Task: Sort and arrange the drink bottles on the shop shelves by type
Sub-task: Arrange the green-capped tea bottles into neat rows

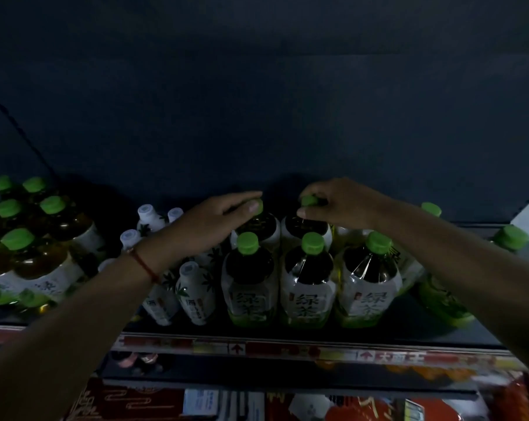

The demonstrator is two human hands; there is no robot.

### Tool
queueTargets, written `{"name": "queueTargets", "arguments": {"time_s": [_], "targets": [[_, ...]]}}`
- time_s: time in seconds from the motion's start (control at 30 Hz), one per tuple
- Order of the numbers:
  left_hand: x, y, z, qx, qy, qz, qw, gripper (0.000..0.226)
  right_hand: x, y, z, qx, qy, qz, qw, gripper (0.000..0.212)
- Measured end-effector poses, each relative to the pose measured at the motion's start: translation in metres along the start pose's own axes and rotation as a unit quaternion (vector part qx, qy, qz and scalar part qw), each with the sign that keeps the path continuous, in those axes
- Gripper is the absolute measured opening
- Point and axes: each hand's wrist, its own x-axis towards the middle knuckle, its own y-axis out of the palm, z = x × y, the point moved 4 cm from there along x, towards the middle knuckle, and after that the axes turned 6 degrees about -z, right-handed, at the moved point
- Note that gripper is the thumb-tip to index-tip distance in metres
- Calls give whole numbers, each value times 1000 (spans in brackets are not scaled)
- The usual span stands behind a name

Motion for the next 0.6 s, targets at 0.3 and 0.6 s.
{"name": "queueTargets", "arguments": {"time_s": [0.3,0.6], "targets": [[-59,31,6,244,97,28,964,109,-6,3,2,28,26,-11,999,26],[-58,43,0,409,240,-69,878,105,-19,-7,12,34,96,-18,995,43]]}}
